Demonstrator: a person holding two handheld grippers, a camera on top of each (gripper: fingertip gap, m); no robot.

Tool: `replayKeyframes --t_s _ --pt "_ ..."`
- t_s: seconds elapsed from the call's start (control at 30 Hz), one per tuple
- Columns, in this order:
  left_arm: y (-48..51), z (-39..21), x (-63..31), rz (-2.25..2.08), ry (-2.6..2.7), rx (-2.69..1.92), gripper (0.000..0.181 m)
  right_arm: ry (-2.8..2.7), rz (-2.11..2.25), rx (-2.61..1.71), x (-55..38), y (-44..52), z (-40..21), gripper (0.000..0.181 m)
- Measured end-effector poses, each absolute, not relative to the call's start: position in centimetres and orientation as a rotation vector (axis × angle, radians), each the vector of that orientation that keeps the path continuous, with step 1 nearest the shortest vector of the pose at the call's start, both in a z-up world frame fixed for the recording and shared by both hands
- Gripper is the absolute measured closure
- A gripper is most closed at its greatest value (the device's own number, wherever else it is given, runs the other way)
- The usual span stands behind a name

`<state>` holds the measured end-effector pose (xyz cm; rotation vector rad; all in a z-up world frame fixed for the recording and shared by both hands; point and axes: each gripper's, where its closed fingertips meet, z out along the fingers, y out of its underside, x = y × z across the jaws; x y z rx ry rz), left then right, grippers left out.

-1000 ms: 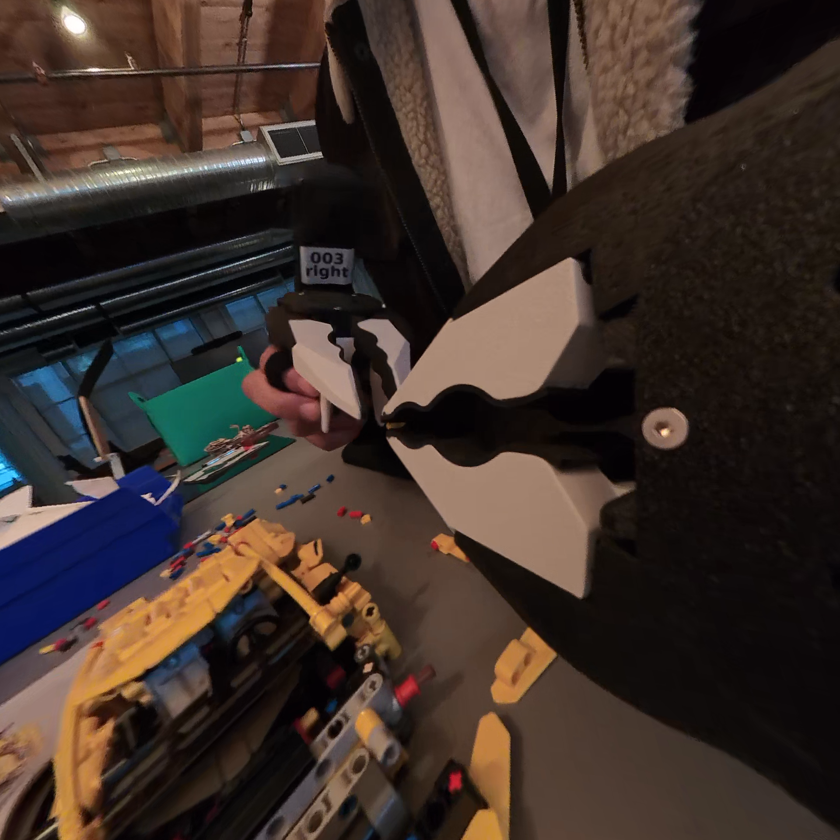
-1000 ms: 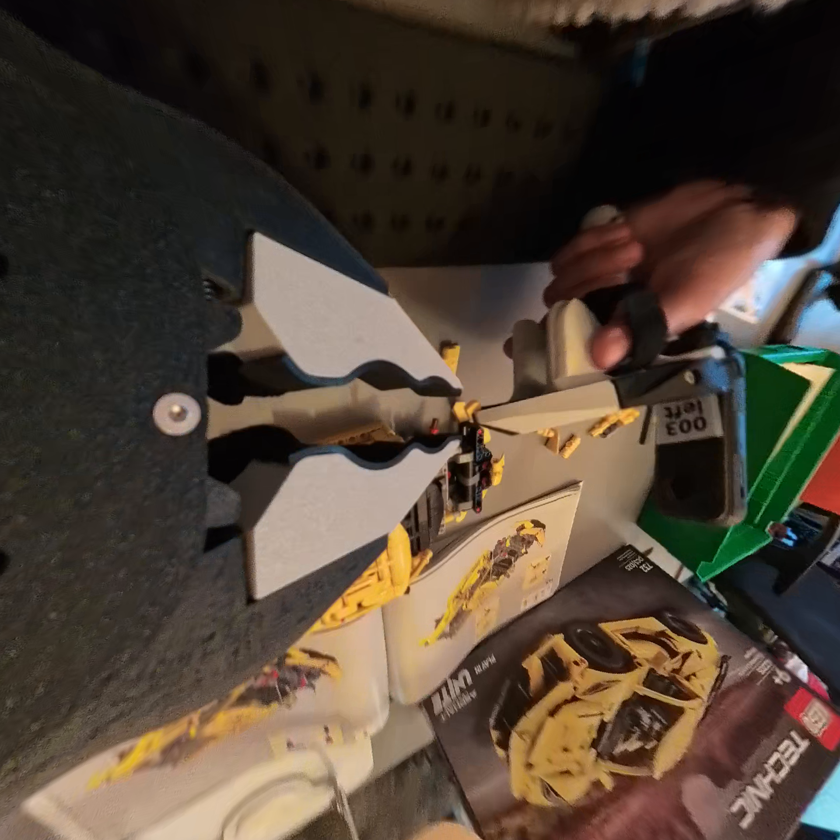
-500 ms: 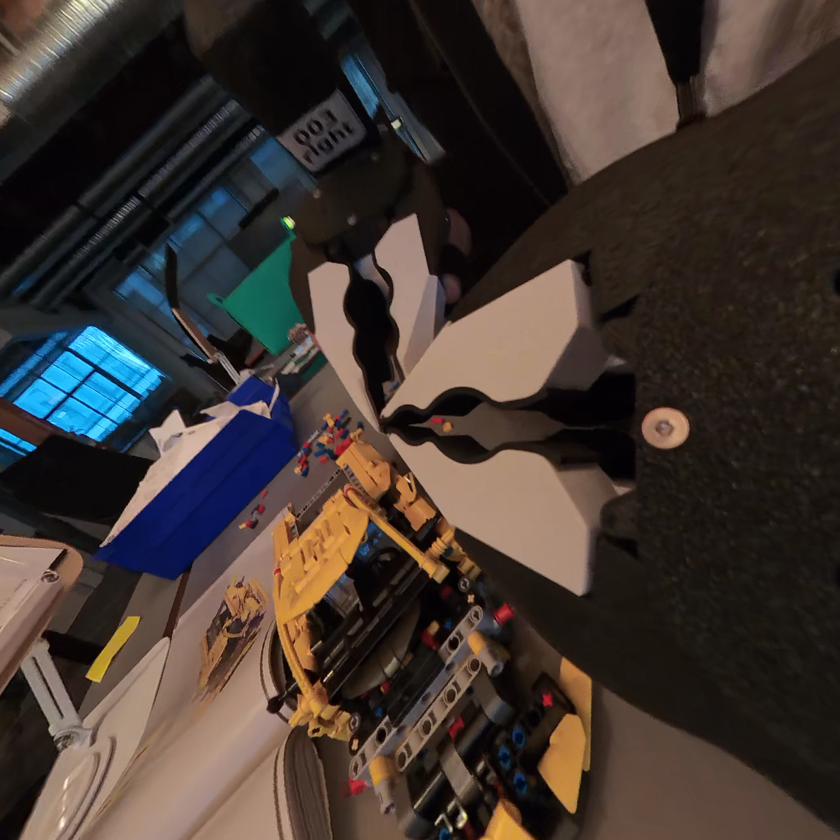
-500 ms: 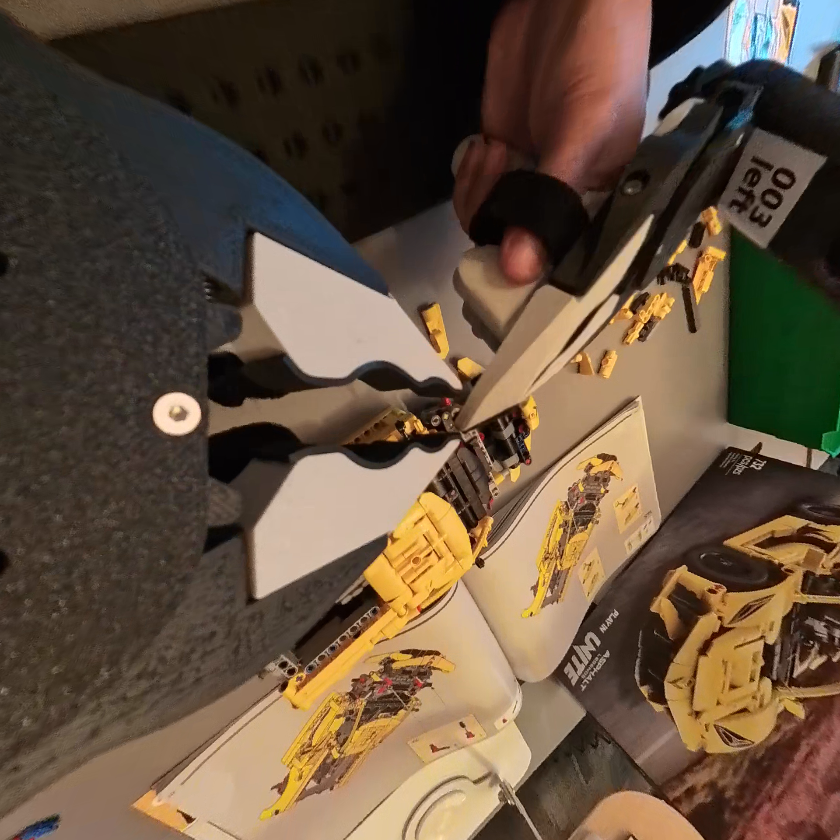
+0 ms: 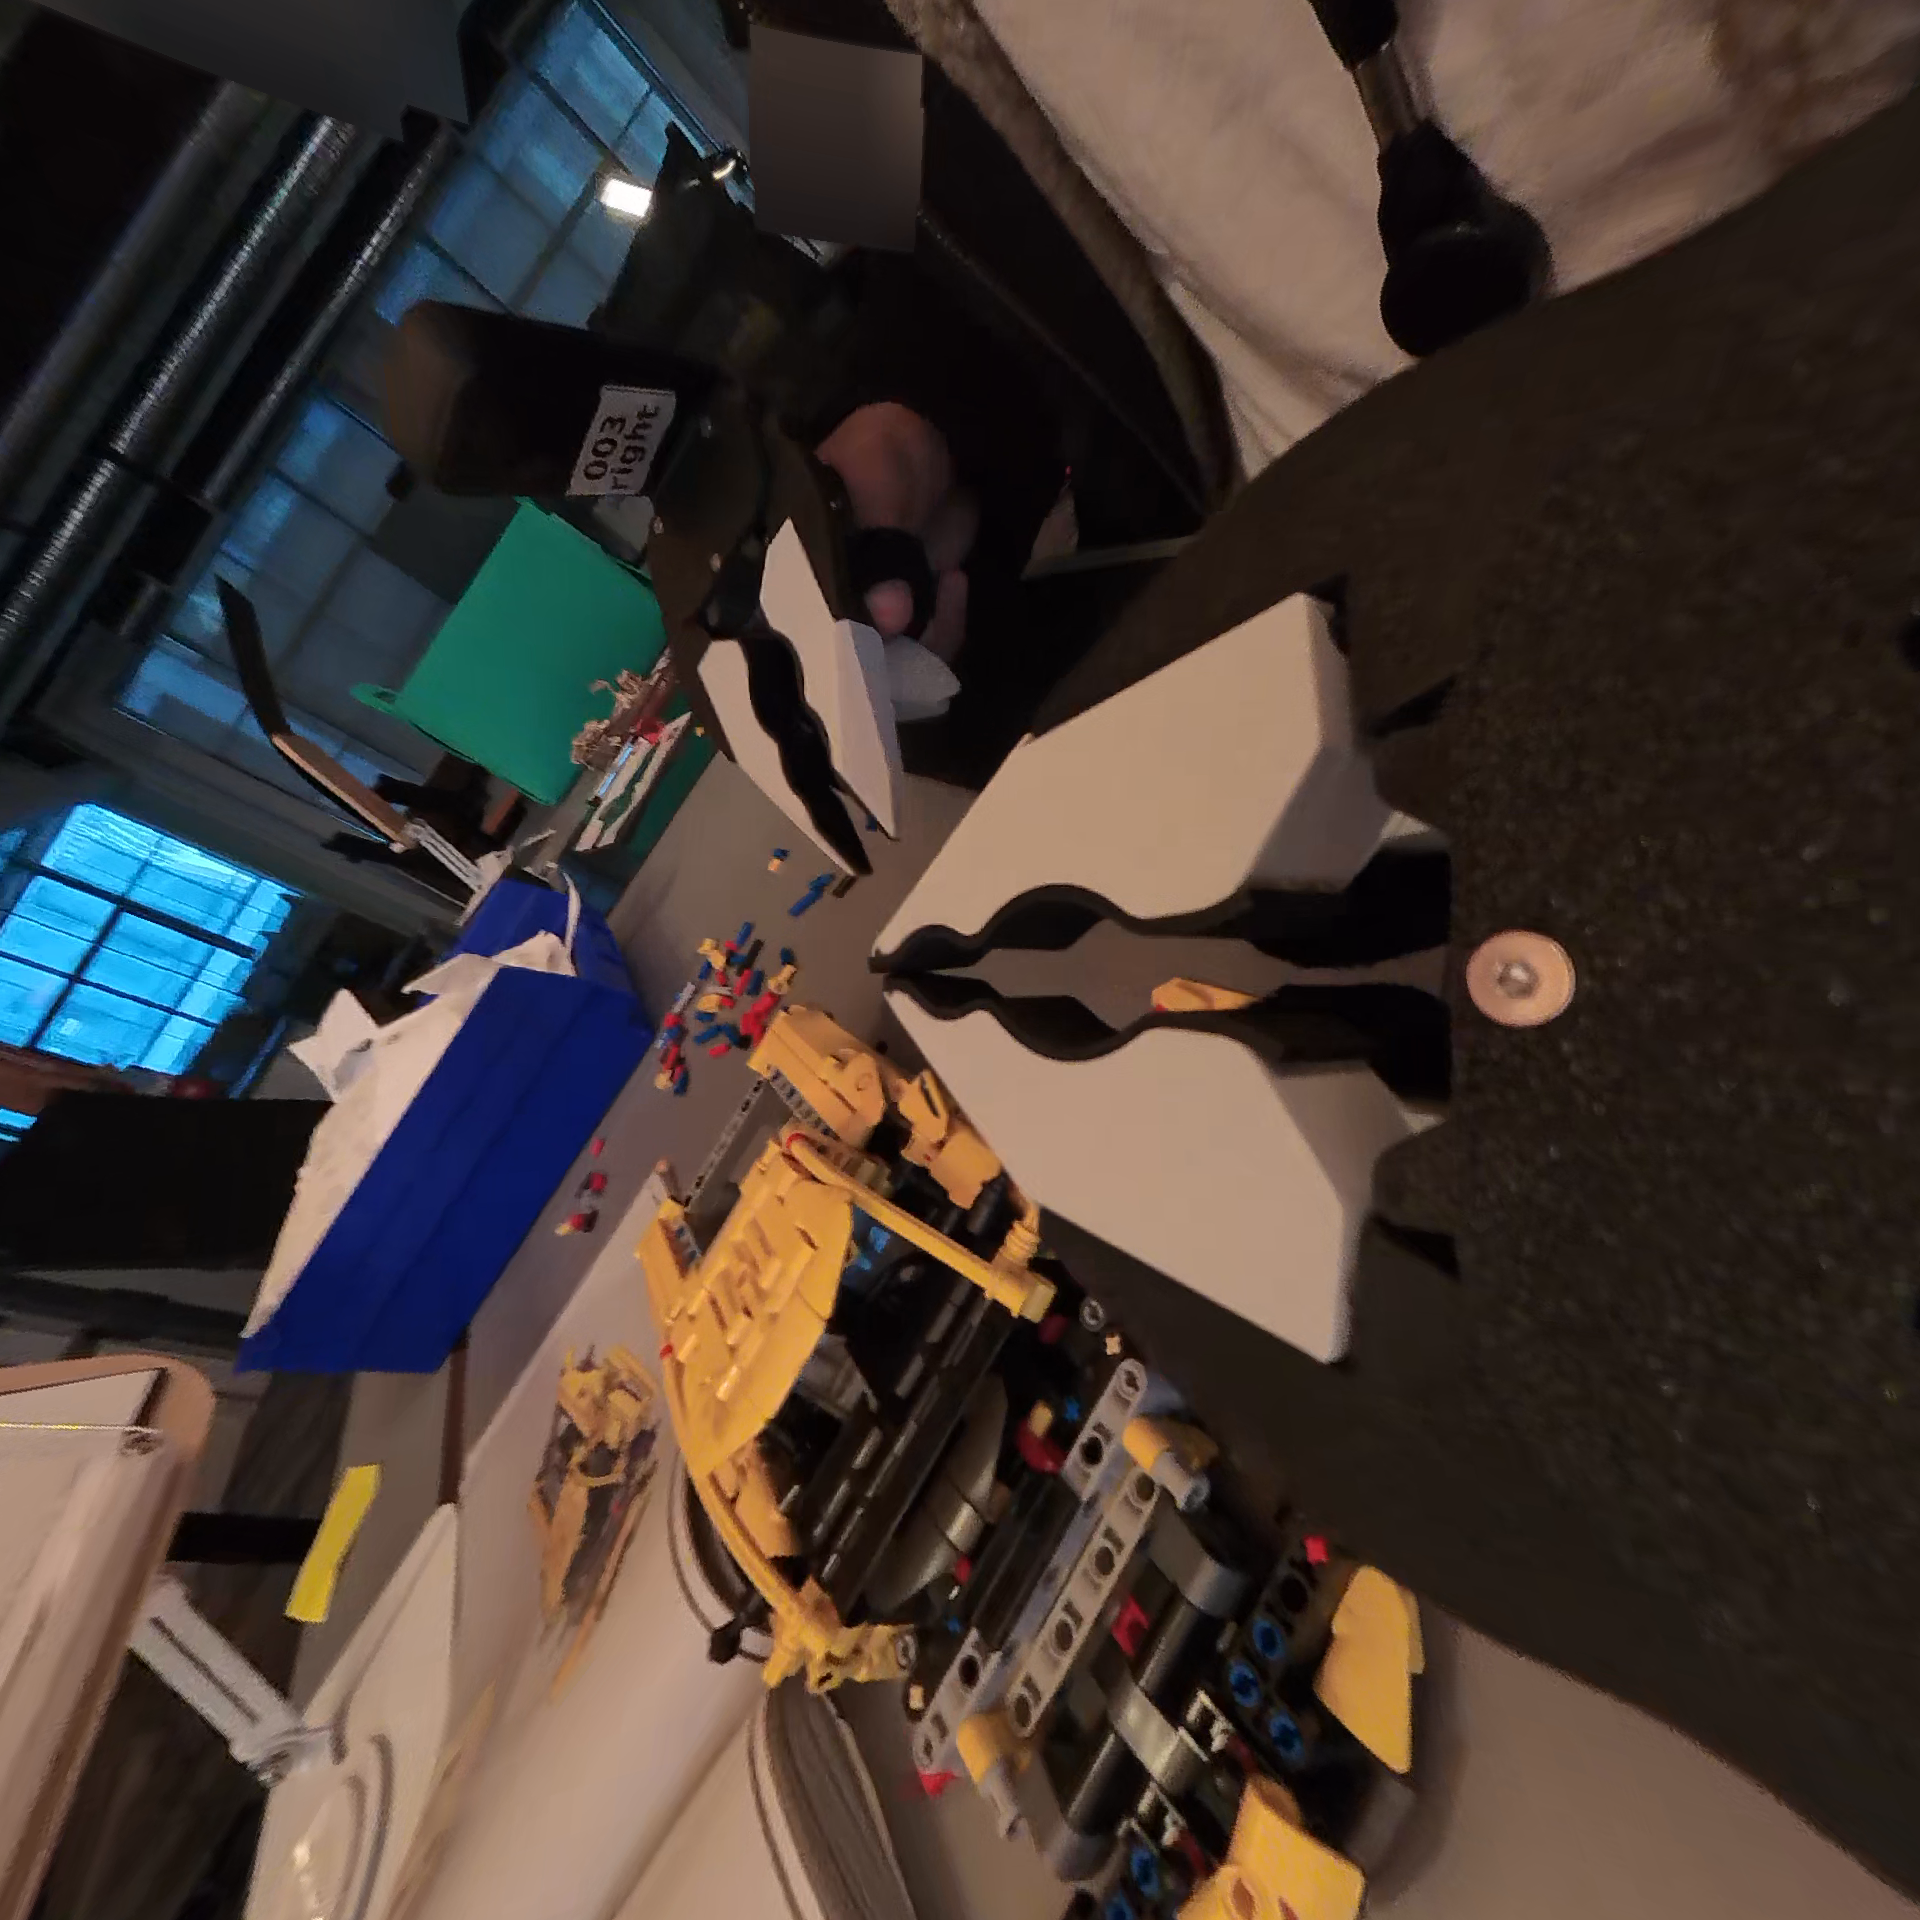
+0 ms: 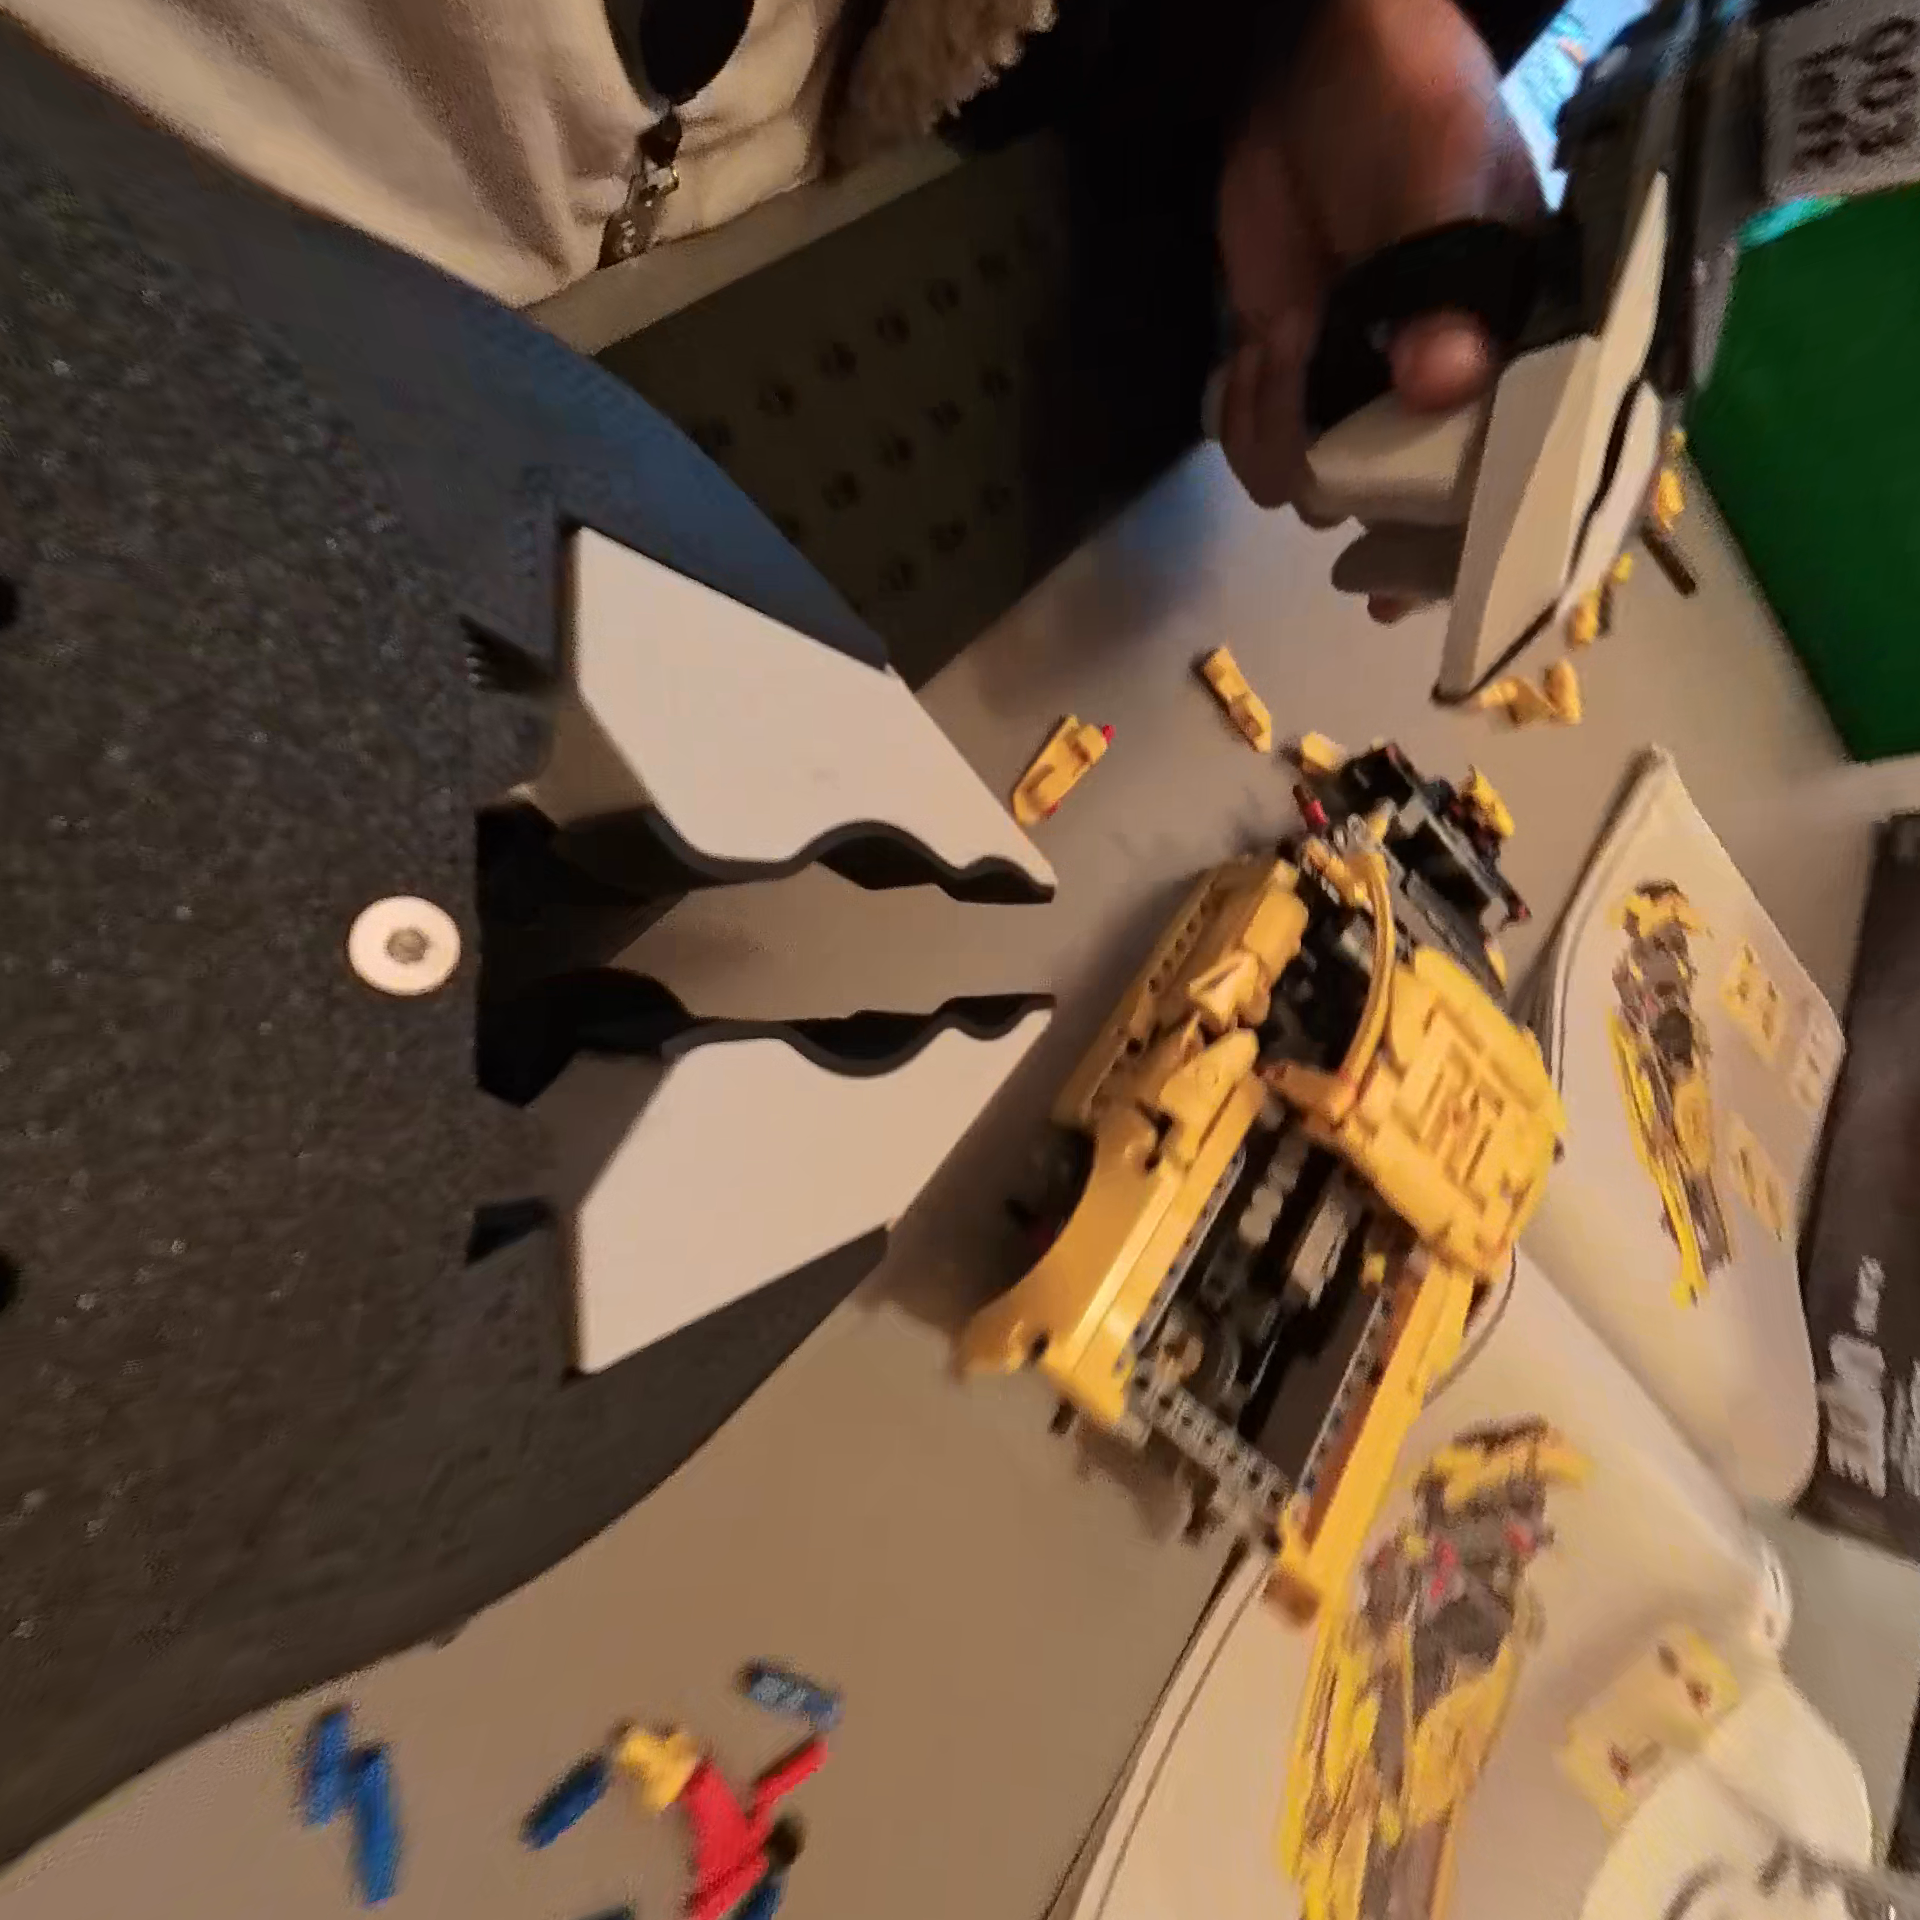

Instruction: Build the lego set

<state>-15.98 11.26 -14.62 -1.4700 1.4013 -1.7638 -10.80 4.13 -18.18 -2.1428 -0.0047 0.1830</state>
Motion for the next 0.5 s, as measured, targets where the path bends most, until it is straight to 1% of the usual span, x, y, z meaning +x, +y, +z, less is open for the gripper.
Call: replayKeyframes --t_s 0.13,0.37,0.43,0.5 --pt "11.6 -15.3 -15.7 -1.662 1.452 -1.434 0.181 0.188 0.136 -2.062 -6.6 0.4 -16.8 0.167" --pt "11.4 -15.8 -15.7 -1.533 1.493 -1.359 0.181 0.420 -0.022 -1.962 -0.6 -7.6 -16.0 0.163" --pt "11.5 -15.8 -15.7 -1.511 1.492 -1.343 0.181 0.525 -0.139 -1.930 3.4 -12.4 -15.7 0.162" --pt "11.6 -16.1 -15.6 -1.503 1.498 -1.348 0.180 0.652 -0.289 -1.921 8.8 -19.5 -15.7 0.162"
